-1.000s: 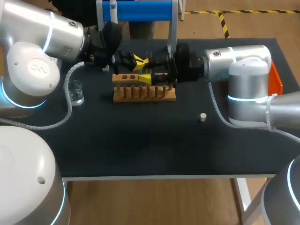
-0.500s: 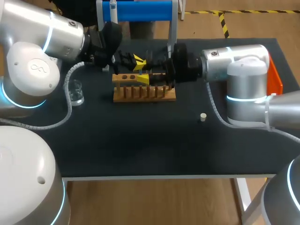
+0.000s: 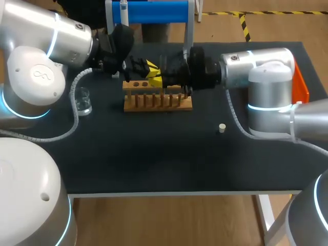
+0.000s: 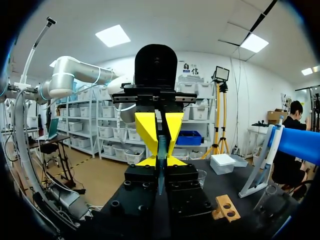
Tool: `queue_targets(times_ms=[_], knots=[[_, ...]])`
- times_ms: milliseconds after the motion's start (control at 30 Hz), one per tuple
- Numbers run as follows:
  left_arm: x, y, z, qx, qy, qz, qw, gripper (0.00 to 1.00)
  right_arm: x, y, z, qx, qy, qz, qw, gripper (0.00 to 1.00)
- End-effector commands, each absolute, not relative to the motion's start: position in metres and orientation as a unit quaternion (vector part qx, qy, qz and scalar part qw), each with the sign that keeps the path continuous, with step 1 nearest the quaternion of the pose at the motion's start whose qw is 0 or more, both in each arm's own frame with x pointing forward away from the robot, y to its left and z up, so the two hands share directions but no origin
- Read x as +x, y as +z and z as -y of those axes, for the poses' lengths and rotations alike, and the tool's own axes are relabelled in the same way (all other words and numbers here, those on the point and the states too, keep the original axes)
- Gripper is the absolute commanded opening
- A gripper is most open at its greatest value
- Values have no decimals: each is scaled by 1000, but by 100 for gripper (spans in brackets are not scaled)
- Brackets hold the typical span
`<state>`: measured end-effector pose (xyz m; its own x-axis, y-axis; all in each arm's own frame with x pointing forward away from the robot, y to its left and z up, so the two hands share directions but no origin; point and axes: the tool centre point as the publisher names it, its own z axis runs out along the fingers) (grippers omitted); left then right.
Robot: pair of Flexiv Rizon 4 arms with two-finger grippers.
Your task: Invert the test tube, pick up the pipette, mount the tip to pipette, aspirate from beaker and dispense into the tube, eject the tip, return the pipette, and cap with the stopper.
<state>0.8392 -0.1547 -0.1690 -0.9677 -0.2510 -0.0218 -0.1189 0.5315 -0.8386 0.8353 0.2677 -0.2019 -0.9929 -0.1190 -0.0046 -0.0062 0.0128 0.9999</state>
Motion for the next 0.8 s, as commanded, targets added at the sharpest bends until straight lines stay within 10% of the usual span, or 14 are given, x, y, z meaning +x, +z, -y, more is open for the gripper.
queue_targets(times_ms=[33, 67, 100, 800], knots=[[842, -168, 153, -106, -471, -873, 69, 0, 832, -201, -267, 45, -700, 712, 41, 0], [842, -168, 153, -106, -471, -873, 69, 0, 831, -201, -267, 45, -700, 712, 41, 0], [842, -168, 153, -106, -471, -873, 69, 99, 831, -201, -266, 45, -699, 712, 41, 0], [842, -168, 153, -106, -471, -873, 69, 100, 814, -230, -158, 15, -687, 726, 39, 0]])
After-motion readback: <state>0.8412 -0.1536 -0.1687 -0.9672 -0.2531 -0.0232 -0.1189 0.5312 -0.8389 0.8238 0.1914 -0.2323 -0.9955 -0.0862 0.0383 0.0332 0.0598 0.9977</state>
